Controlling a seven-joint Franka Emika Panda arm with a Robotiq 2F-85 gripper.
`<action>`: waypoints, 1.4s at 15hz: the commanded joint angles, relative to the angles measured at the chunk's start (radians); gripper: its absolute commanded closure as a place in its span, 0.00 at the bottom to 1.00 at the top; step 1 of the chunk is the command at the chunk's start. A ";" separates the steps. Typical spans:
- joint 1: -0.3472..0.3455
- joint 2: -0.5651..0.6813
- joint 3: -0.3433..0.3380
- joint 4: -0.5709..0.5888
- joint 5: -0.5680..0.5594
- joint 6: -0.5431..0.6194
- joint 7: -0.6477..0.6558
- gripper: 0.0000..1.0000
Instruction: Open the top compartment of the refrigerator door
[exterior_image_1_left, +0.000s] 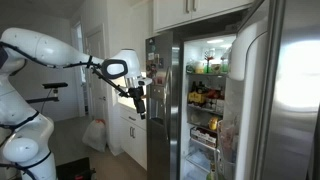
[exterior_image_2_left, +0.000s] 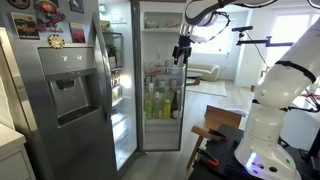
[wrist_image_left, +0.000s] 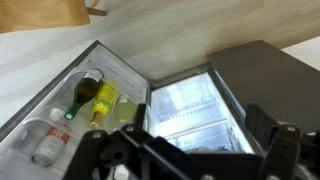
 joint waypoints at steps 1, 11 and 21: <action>-0.006 0.001 0.004 0.002 0.003 -0.002 -0.002 0.00; -0.005 0.001 0.004 0.002 0.003 -0.002 -0.002 0.00; -0.014 -0.123 0.005 -0.235 0.036 0.415 0.062 0.00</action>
